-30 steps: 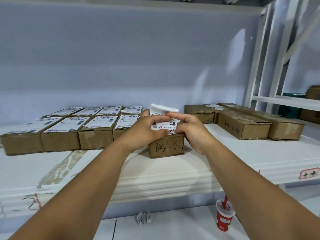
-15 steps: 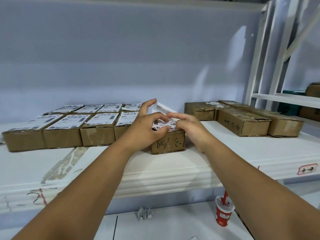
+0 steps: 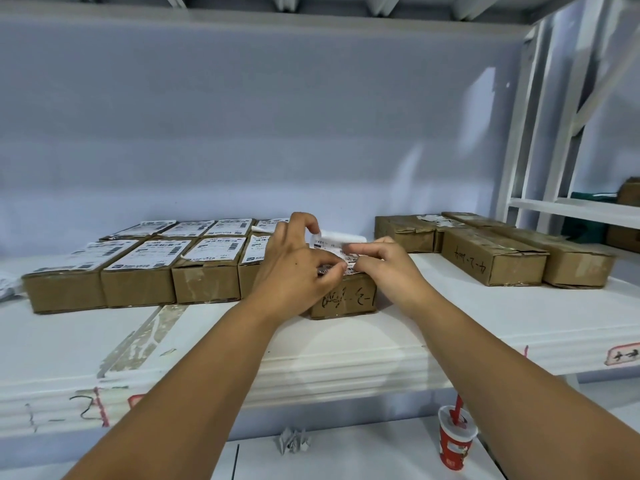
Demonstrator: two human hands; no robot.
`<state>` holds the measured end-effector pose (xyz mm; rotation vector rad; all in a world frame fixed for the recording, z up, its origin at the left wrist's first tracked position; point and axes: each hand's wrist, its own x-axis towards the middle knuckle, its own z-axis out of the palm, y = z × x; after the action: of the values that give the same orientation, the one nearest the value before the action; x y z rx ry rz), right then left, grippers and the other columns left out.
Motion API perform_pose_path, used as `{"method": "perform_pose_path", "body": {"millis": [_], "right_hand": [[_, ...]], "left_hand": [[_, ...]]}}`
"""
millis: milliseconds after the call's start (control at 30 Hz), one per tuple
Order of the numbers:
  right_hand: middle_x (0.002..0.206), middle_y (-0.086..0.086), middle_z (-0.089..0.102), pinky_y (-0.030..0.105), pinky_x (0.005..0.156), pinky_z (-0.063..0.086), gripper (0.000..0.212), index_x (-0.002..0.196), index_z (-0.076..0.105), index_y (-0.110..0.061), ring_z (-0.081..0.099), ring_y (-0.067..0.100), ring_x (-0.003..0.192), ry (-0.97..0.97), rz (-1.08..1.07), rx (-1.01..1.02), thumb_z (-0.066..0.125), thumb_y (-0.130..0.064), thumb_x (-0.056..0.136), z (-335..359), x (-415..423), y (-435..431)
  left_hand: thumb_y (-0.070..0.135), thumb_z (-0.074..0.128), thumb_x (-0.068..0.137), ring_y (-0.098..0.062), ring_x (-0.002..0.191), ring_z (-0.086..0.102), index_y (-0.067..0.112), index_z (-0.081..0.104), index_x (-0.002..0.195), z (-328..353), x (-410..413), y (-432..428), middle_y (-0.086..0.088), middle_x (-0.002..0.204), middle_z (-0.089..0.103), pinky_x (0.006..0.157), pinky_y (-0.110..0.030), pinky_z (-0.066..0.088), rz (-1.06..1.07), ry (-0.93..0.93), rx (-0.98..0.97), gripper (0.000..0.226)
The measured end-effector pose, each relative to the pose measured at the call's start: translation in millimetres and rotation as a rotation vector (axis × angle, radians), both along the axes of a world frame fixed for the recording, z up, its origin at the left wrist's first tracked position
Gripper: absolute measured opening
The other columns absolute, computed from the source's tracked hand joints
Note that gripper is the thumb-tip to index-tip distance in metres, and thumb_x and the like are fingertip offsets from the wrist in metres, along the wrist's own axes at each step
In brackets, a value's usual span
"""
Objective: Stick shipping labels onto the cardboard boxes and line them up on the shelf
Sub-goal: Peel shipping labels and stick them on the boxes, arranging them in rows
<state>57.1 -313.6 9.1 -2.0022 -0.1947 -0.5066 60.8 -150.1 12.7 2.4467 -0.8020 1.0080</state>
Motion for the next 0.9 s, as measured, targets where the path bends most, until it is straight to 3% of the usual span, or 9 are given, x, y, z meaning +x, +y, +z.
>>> {"method": "perform_pose_path", "body": {"millis": [133, 200, 333, 500, 533, 600, 667, 800, 900], "right_hand": [[0.114, 0.004, 0.048, 0.022, 0.100, 0.036, 0.032, 0.118, 0.066, -0.018, 0.047, 0.013, 0.118, 0.016, 0.034, 0.005, 0.055, -0.012, 0.089, 1, 0, -1], [0.114, 0.003, 0.049, 0.024, 0.103, 0.036, 0.030, 0.114, 0.068, -0.019, 0.046, 0.014, 0.119, 0.010, 0.046, 0.019, 0.055, -0.011, 0.088, -1, 1, -1], [0.100, -0.008, 0.049, 0.034, 0.110, 0.032, 0.025, 0.091, 0.070, -0.029, 0.041, 0.017, 0.123, -0.009, 0.057, 0.038, 0.056, -0.009, 0.086, -3, 5, -1], [0.099, -0.010, 0.056, 0.026, 0.102, 0.038, 0.027, 0.091, 0.074, -0.022, 0.050, 0.014, 0.115, -0.032, 0.092, 0.048, 0.054, -0.004, 0.085, -3, 7, -2], [0.102, -0.009, 0.059, 0.024, 0.100, 0.039, 0.028, 0.092, 0.074, -0.020, 0.053, 0.012, 0.113, -0.038, 0.097, 0.054, 0.053, -0.003, 0.085, -2, 6, -2], [0.107, -0.005, 0.064, 0.023, 0.099, 0.040, 0.028, 0.089, 0.075, -0.020, 0.055, 0.010, 0.112, -0.048, 0.110, 0.081, 0.054, -0.001, 0.084, -3, 5, -2], [0.106, -0.002, 0.067, 0.026, 0.101, 0.040, 0.024, 0.083, 0.074, -0.022, 0.058, 0.011, 0.109, -0.051, 0.135, 0.119, 0.058, -0.004, 0.085, -3, 5, -2], [0.100, 0.001, 0.071, 0.028, 0.101, 0.042, 0.023, 0.074, 0.074, -0.021, 0.062, 0.013, 0.104, -0.021, 0.159, 0.191, 0.059, -0.010, 0.087, -1, 5, -4], [0.095, 0.000, 0.071, 0.013, 0.088, 0.045, 0.022, 0.080, 0.073, -0.014, 0.063, 0.009, 0.097, 0.015, 0.177, 0.252, 0.055, -0.006, 0.089, 1, 3, -5]], "left_hand": [[0.048, 0.040, 0.081, -0.015, 0.083, 0.048, 0.027, 0.075, 0.076, -2, 1, -2, 0.009, 0.084, 0.055, 0.076, -0.024, 0.018, -0.044, -0.112, -0.005, 0.041], [0.044, 0.042, 0.083, -0.015, 0.075, 0.056, 0.023, 0.073, 0.075, -2, 0, -3, 0.008, 0.078, 0.061, 0.078, -0.025, 0.021, -0.037, -0.126, 0.013, 0.039], [0.030, 0.052, 0.089, -0.012, 0.083, 0.057, 0.021, 0.071, 0.088, 0, -3, -1, 0.009, 0.089, 0.066, 0.076, -0.024, 0.039, -0.102, 0.059, -0.033, 0.021], [0.028, 0.053, 0.092, -0.013, 0.070, 0.053, 0.023, 0.071, 0.084, 4, -4, -1, 0.005, 0.070, 0.064, 0.059, -0.021, 0.034, -0.068, 0.258, -0.177, 0.021], [0.025, 0.053, 0.091, -0.012, 0.070, 0.055, 0.023, 0.072, 0.083, 4, -3, -1, 0.004, 0.073, 0.066, 0.059, -0.020, 0.036, -0.062, 0.311, -0.233, 0.021], [0.016, 0.051, 0.089, 0.000, 0.071, 0.056, 0.026, 0.072, 0.089, 5, -3, -1, 0.010, 0.084, 0.068, 0.061, -0.006, 0.037, -0.069, 0.374, -0.303, 0.023], [0.006, 0.047, 0.088, 0.005, 0.076, 0.054, 0.024, 0.071, 0.100, 6, -5, 0, 0.013, 0.093, 0.067, 0.064, 0.003, 0.033, -0.090, 0.377, -0.265, 0.032], [0.003, 0.043, 0.087, 0.009, 0.054, 0.050, 0.025, 0.072, 0.103, 8, -9, 2, 0.014, 0.096, 0.069, 0.052, -0.006, 0.033, -0.137, 0.390, -0.180, 0.039], [0.004, 0.044, 0.088, 0.009, 0.052, 0.049, 0.026, 0.072, 0.104, 8, -9, 3, 0.014, 0.103, 0.069, 0.052, -0.006, 0.033, -0.155, 0.402, -0.172, 0.039]]}}
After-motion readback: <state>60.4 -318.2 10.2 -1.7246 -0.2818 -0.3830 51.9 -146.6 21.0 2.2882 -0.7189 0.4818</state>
